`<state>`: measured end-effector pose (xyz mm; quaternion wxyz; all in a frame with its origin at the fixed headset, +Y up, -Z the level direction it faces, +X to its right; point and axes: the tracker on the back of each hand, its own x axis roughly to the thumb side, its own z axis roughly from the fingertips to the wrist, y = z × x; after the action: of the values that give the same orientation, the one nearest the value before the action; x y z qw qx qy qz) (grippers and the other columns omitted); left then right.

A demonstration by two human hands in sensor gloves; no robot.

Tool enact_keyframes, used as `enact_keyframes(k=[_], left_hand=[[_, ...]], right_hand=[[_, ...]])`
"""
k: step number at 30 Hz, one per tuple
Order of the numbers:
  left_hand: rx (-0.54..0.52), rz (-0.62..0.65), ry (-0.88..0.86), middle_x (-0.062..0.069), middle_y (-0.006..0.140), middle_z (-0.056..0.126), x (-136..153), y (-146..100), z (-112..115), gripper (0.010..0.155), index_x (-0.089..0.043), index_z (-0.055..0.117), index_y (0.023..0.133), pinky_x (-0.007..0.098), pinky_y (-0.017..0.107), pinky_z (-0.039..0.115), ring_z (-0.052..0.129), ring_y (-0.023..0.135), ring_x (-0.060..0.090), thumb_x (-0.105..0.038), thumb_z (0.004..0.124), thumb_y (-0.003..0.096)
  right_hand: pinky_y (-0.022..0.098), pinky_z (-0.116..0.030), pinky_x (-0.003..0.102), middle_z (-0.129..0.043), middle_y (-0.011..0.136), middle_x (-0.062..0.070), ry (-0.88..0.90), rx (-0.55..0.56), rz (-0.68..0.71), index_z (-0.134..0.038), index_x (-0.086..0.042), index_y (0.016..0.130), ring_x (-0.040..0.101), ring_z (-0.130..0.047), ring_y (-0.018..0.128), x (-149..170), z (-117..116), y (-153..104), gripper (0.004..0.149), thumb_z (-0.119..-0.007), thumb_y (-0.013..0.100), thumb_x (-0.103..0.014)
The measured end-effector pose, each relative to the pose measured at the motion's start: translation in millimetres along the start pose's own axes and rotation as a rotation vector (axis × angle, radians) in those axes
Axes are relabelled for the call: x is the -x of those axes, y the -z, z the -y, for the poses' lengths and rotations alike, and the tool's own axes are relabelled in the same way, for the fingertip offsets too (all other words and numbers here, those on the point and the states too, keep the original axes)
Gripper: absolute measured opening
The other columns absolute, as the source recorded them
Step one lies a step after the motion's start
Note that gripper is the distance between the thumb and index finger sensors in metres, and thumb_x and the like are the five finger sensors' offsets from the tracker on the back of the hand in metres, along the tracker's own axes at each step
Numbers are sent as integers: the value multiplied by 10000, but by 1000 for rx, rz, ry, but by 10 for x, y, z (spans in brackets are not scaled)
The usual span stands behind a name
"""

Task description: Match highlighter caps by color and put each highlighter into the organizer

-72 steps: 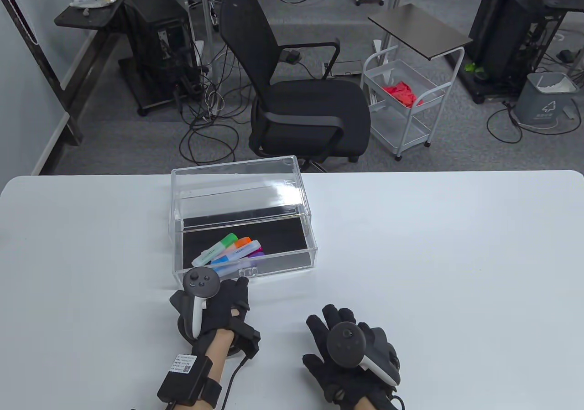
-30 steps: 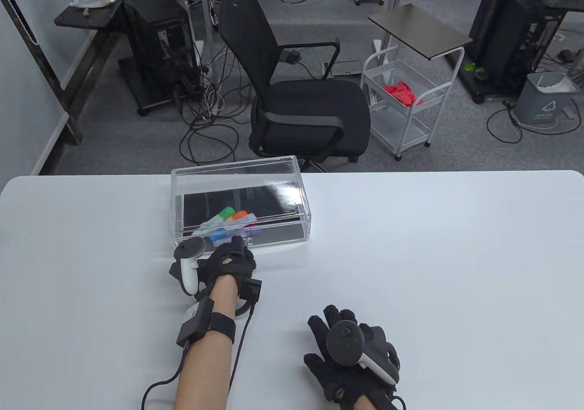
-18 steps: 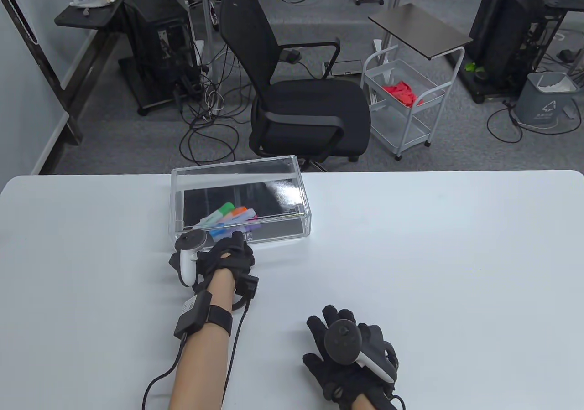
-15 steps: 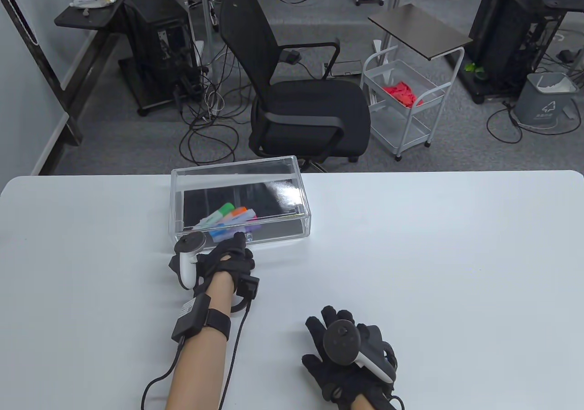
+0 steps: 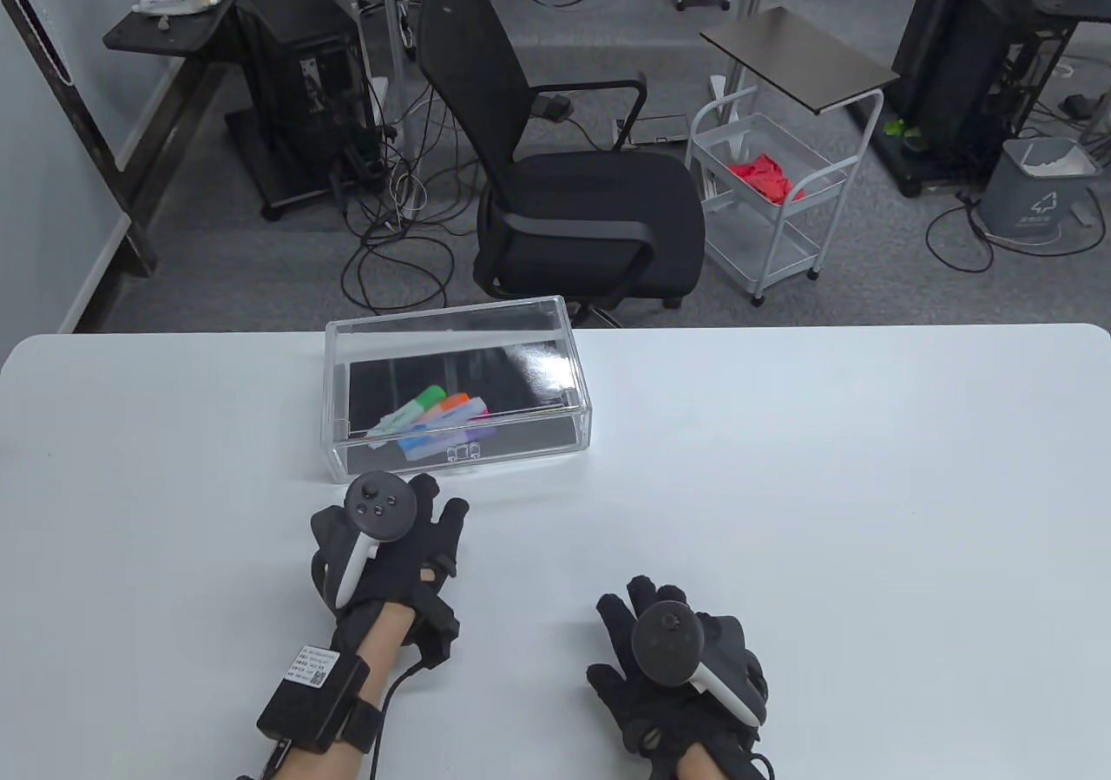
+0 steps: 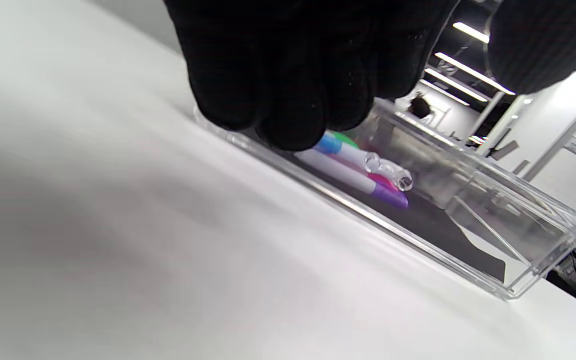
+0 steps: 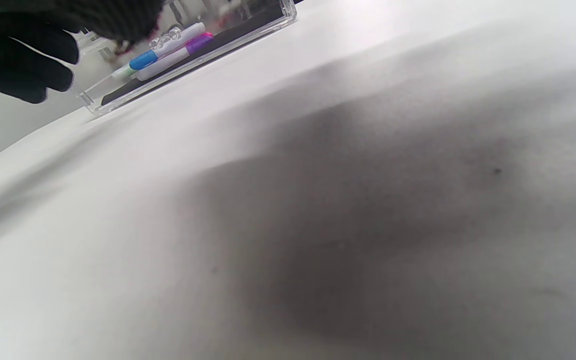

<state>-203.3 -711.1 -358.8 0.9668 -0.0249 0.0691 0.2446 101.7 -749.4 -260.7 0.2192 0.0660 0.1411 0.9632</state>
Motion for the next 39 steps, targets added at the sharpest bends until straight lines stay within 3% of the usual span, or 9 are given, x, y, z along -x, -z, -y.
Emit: enact_keyframes(k=[8, 12, 19, 23, 26, 32, 39], left_hand=[[-48, 154, 158, -43, 1151, 524, 49, -655, -57, 761, -327, 489, 1097, 536, 761, 641, 636, 1103, 350, -701, 657, 457], [-20, 169, 282, -62, 1191, 420, 114, -887, -7, 796, -346, 418, 1119, 534, 800, 556, 494, 1165, 327, -729, 633, 455], [26, 160, 333, -101, 1222, 282, 230, -1203, 59, 855, -385, 312, 1134, 545, 825, 429, 305, 1201, 294, -779, 599, 431], [28, 160, 347, -121, 1227, 217, 296, -1290, 58, 882, -415, 246, 1133, 557, 830, 374, 225, 1205, 277, -816, 567, 417], [86, 146, 340, -127, 1224, 160, 340, -1295, 119, 905, -428, 189, 1127, 562, 831, 327, 140, 1201, 267, -840, 542, 402], [159, 176, 396, -135, 1214, 85, 326, -1316, 263, 931, -441, 131, 1113, 560, 829, 286, 87, 1188, 257, -869, 508, 378], [185, 152, 383, -129, 1207, 57, 355, -1300, 277, 939, -435, 112, 1109, 561, 827, 268, 61, 1179, 262, -871, 502, 376]], right_hand=[[679, -103, 674, -97, 1122, -10, -2, 26, 20, -330, -357, 1030, 331, -51, 1033, -17, 6, -41, 735, -747, 437, -479], [677, -91, 672, -89, 1121, -15, -3, 36, 28, -327, -364, 1030, 323, -38, 1032, -40, 4, -77, 737, -746, 436, -483], [674, -56, 656, -62, 1116, -31, -12, 57, 49, -322, -386, 1027, 303, -10, 1030, -74, -14, -107, 740, -743, 430, -499], [671, -41, 652, -39, 1109, -50, -22, 50, 48, -313, -405, 1023, 300, 12, 1026, -72, -42, -103, 744, -740, 423, -514], [669, -35, 651, -29, 1105, -62, -17, 52, 45, -311, -414, 1021, 297, 19, 1025, -63, -47, -98, 744, -738, 421, -519], [668, -36, 655, -26, 1104, -66, -15, 52, 36, -309, -416, 1020, 295, 19, 1025, -52, -57, -92, 741, -729, 420, -525], [668, -35, 657, -33, 1106, -63, -7, 36, 25, -315, -411, 1021, 293, 10, 1027, -45, -66, -76, 739, -730, 419, -522]])
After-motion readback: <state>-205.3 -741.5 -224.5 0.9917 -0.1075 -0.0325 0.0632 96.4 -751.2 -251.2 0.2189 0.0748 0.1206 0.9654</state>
